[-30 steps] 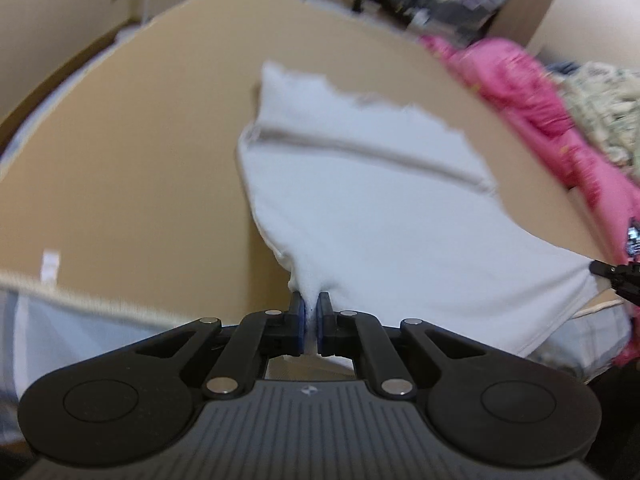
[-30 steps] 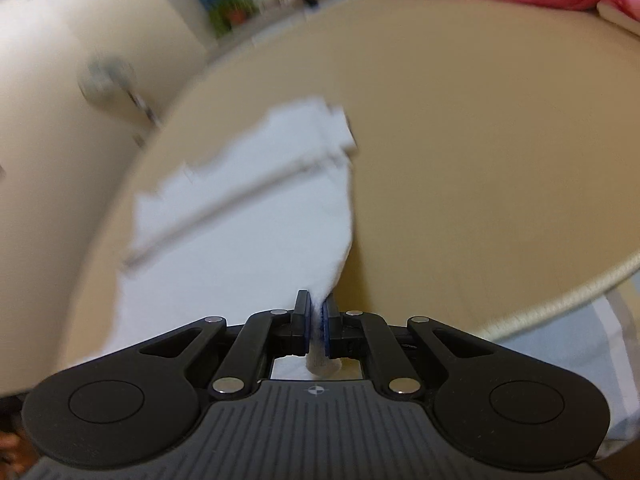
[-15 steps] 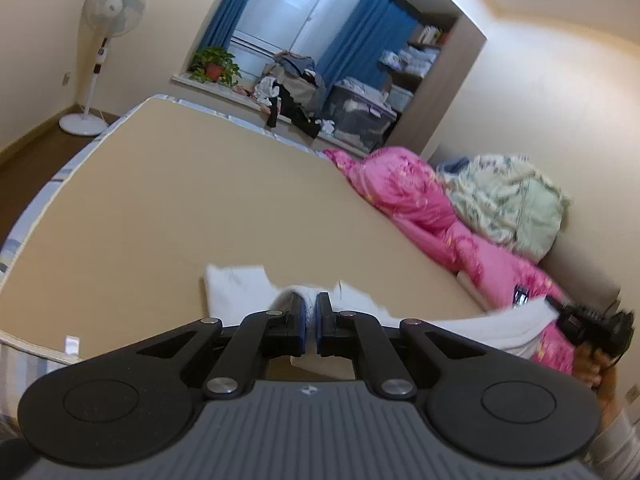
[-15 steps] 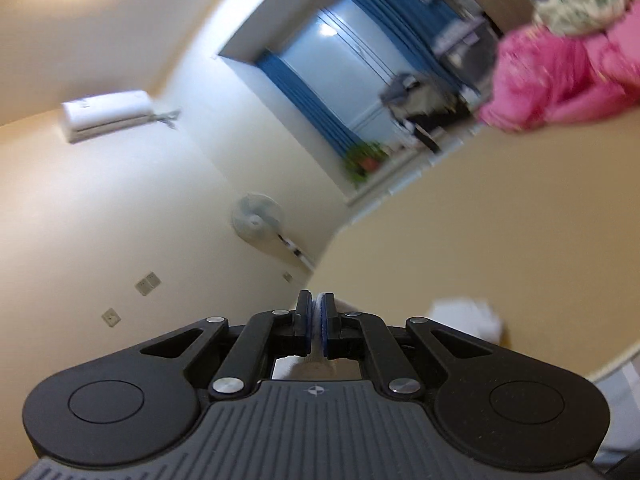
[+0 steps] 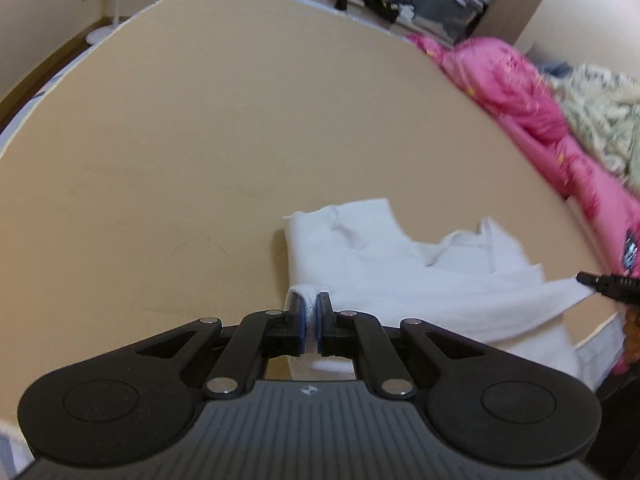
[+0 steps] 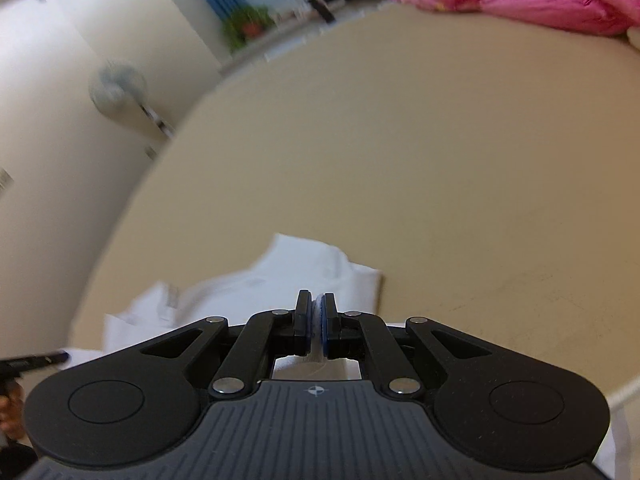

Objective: Fold small clothes

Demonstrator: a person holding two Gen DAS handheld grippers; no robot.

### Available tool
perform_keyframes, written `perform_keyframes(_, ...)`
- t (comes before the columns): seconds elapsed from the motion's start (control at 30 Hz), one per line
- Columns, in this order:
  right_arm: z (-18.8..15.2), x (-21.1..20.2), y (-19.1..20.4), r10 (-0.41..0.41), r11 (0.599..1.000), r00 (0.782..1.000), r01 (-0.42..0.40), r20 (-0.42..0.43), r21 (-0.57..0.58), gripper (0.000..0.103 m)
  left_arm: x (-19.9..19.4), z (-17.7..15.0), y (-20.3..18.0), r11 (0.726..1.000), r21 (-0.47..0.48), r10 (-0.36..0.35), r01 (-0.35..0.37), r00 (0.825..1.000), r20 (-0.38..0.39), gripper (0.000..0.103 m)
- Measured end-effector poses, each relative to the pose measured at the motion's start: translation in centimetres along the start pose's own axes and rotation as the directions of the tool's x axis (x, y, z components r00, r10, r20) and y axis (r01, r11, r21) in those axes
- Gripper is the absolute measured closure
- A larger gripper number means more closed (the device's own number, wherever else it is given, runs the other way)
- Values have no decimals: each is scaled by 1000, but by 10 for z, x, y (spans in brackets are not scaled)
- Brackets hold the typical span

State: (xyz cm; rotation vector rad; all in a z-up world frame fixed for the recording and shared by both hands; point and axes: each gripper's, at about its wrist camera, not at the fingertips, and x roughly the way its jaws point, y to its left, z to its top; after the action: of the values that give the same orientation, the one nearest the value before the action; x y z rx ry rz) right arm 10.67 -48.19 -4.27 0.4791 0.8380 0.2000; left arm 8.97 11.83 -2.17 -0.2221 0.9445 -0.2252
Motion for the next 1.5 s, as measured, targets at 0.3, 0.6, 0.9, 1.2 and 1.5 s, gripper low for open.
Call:
perform_keyframes(0.3,-7,-6,-17,-88,995,994,84,71,58,86,-10,-2,47,991,-131,4,6,997,72,76)
perform_keyframes(0.6,-27,6,-11,-96,981,991,79,-89,-179,76,-2,-17,49,997,-48,57,-59,997,-42,63)
perform_keyframes(0.9,-32,27,12,-121,956,982,76,-143,-284,75,30,-13,13,997,45,65,-62,996,-68,58)
perform_keyframes(1.2,-20,44,21,-110,964,988,81,-104,-254,75,49,-1,-4,997,44,63,-61,996,-67,58)
perform_keyframes(1.5,-3,69,21,-123,976,989,105,-84,-191,75,64,18,-6,998,-18,58,-59,997,-49,57)
